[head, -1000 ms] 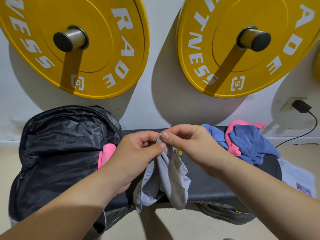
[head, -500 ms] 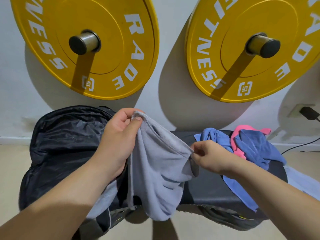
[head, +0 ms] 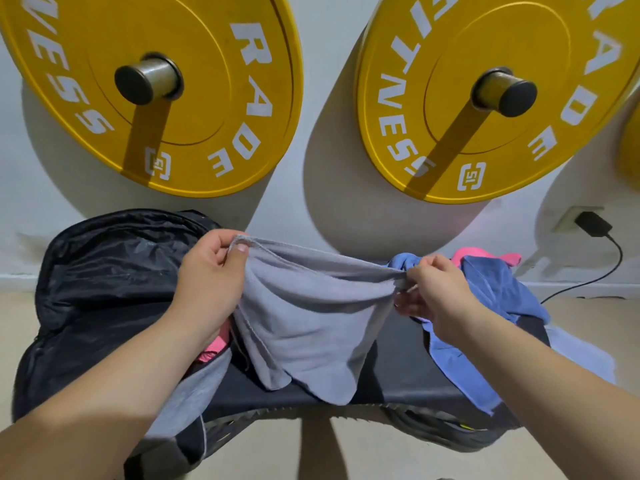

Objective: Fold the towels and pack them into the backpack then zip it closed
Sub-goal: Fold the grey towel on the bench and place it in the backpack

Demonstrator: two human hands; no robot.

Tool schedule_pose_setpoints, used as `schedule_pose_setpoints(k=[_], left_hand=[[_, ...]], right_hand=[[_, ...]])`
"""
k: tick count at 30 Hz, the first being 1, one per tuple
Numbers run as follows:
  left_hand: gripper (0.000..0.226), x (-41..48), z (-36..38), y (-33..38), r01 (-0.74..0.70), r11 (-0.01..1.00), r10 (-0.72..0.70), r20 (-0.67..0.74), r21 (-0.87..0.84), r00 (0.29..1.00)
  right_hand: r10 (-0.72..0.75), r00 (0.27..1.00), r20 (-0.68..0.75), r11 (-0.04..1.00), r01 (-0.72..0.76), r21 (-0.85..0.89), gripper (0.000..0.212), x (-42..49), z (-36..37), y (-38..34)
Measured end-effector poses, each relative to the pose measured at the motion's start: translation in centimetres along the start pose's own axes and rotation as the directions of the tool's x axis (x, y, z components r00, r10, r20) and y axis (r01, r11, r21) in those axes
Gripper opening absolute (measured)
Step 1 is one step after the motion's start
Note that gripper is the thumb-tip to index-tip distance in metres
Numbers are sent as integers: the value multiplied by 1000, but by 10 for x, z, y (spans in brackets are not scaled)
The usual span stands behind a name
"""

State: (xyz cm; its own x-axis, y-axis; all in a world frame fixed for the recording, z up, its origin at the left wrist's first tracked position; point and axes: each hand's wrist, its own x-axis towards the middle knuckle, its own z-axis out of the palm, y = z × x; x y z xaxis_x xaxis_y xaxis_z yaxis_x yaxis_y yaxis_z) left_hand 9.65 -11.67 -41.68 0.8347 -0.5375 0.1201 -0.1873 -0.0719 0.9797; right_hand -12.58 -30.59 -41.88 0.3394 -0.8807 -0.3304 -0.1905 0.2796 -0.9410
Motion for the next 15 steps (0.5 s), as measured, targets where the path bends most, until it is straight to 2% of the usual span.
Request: schedule_pose_setpoints(k=[3, 5, 7, 9, 12, 15], left_hand=[[16, 9, -6, -11, 79, 997, -80, -51, -12, 996], [16, 12, -6, -14, 108, 994, -110, -60, -34, 992], [15, 13, -4, -14, 104, 994, -107, -65, -41, 992], [14, 13, -4, -12, 93, 994, -96, -60, -59, 994], [14, 13, -5, -10, 84, 994, -89, -57, -77, 994], [14, 13, -9, -12, 97, 992, -102, -62, -82, 993]], right_hand=[[-22, 990, 141, 996, 9, 92, 32, -5, -8, -13], [-103, 978, 182, 990, 119, -77, 37, -9, -11, -18], [-218, 960, 176, 914, 264, -308, 45, -14, -13, -23], [-285, 945, 162, 864, 326, -384, 48, -16, -13, -26], [-298, 946, 130, 884, 325, -337, 42, -13, -14, -26], [-251, 950, 184, 939, 285, -192, 25, -12, -14, -23]])
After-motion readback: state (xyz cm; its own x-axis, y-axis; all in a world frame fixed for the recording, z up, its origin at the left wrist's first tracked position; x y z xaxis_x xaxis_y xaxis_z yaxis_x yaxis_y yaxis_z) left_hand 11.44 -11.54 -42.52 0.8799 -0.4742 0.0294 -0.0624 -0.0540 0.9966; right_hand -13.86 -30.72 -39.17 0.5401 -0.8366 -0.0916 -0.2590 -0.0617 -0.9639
